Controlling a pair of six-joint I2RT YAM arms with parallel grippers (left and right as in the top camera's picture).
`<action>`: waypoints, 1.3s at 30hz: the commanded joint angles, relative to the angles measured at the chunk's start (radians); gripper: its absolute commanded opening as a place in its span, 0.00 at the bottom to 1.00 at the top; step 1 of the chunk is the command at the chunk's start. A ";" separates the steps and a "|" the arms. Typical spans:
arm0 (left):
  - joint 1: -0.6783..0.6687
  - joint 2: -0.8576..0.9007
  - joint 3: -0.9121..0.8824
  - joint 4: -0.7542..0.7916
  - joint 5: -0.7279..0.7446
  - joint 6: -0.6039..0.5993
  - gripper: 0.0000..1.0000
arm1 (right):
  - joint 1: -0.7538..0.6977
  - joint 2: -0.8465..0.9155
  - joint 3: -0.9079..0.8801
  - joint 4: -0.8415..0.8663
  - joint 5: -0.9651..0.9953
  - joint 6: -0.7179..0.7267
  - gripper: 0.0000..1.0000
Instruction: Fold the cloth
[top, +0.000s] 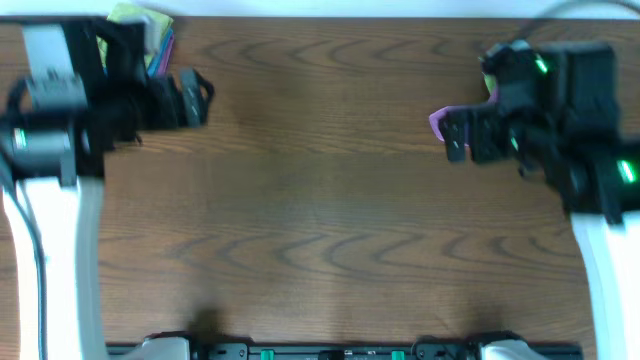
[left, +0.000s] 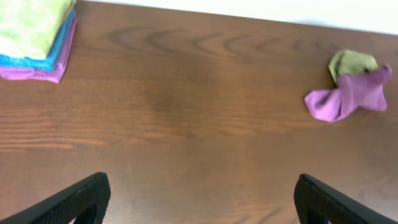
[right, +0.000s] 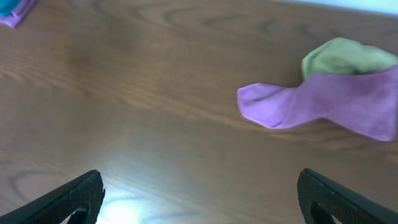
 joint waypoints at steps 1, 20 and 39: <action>-0.038 -0.118 -0.166 0.038 -0.064 0.024 0.95 | -0.007 -0.159 -0.199 0.043 0.036 -0.011 0.99; -0.039 -0.249 -0.449 0.146 0.020 -0.040 0.95 | -0.007 -0.438 -0.526 0.188 0.039 0.060 0.99; -0.037 -0.312 -0.517 0.146 -0.184 0.211 0.95 | -0.007 -0.438 -0.526 0.188 0.039 0.060 1.00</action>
